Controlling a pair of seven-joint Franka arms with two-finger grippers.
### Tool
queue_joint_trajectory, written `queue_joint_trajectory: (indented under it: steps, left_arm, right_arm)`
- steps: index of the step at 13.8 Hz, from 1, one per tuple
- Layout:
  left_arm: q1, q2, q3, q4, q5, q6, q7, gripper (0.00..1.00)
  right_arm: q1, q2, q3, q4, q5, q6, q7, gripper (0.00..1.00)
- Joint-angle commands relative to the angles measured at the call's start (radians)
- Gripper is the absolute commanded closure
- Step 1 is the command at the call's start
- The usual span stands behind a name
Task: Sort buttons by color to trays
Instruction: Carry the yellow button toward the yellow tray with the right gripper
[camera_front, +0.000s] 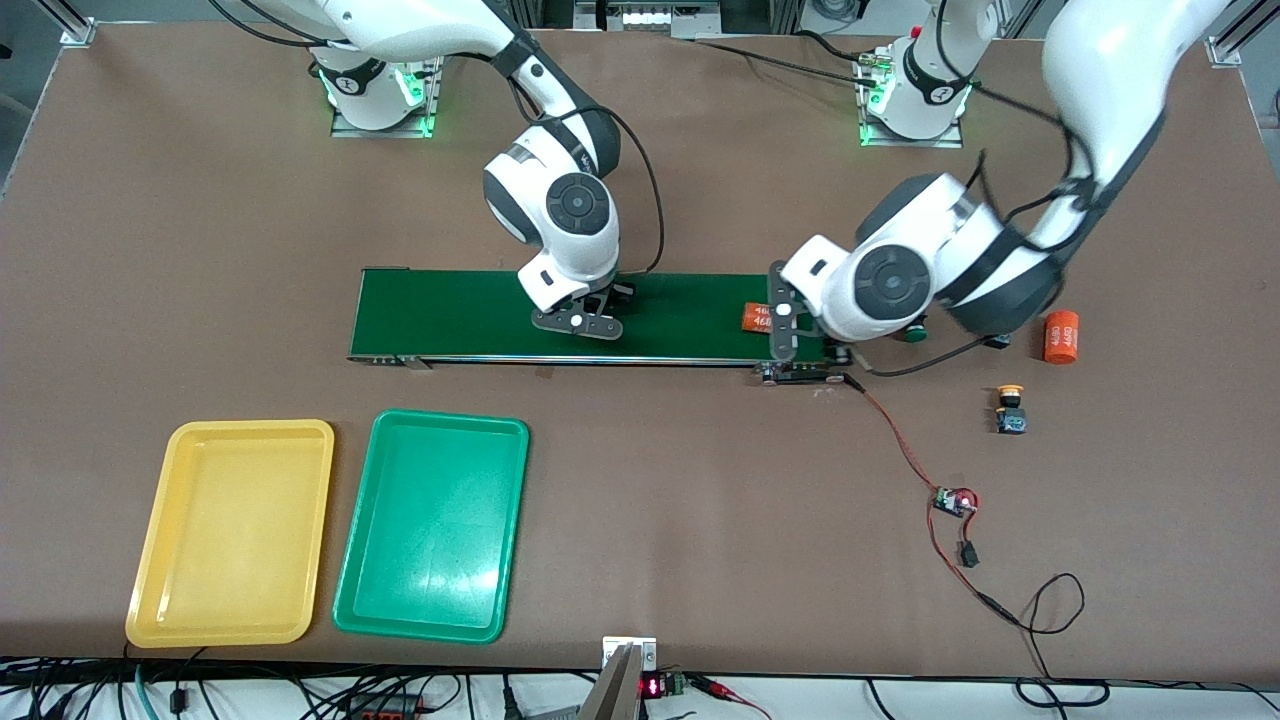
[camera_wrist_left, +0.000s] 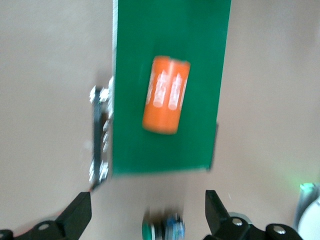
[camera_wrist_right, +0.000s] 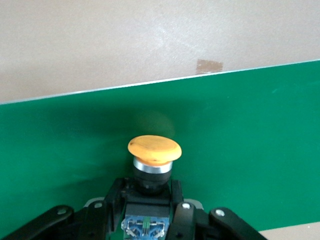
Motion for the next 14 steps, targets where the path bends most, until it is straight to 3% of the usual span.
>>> queue_joint_trajectory:
  steps: [1,3,6,9,12,14]
  left_arm:
    - [0.046,-0.007,-0.005,0.109,0.016,-0.072,-0.046,0.0]
    - [0.095,-0.007,0.009,0.143,0.019,-0.069,-0.144,0.0]
    - [0.112,0.005,0.041,0.196,0.035,-0.066,-0.371,0.0]
    - [0.109,0.014,0.078,0.224,0.052,-0.066,-0.537,0.0]
    - [0.109,0.054,0.156,0.331,0.041,-0.064,-0.559,0.0]
    - [0.111,0.068,0.204,0.347,0.058,-0.066,-0.557,0.0]
  right_arm:
    - [-0.021,-0.004,0.003,0.016,-0.008,-0.019,-0.016,1.0]
    - [-0.036,-0.035,-0.056,0.027,-0.002,-0.058,-0.134,1.0]
    - [-0.105,-0.061,-0.141,0.169,0.139,-0.172,-0.422,1.0]
    - [-0.14,-0.064,-0.265,0.229,0.144,-0.236,-0.664,0.99]
    - [-0.258,-0.066,-0.307,0.228,0.138,-0.233,-0.898,0.99]
    - [-0.37,-0.046,-0.307,0.229,0.139,-0.217,-1.048,0.99]
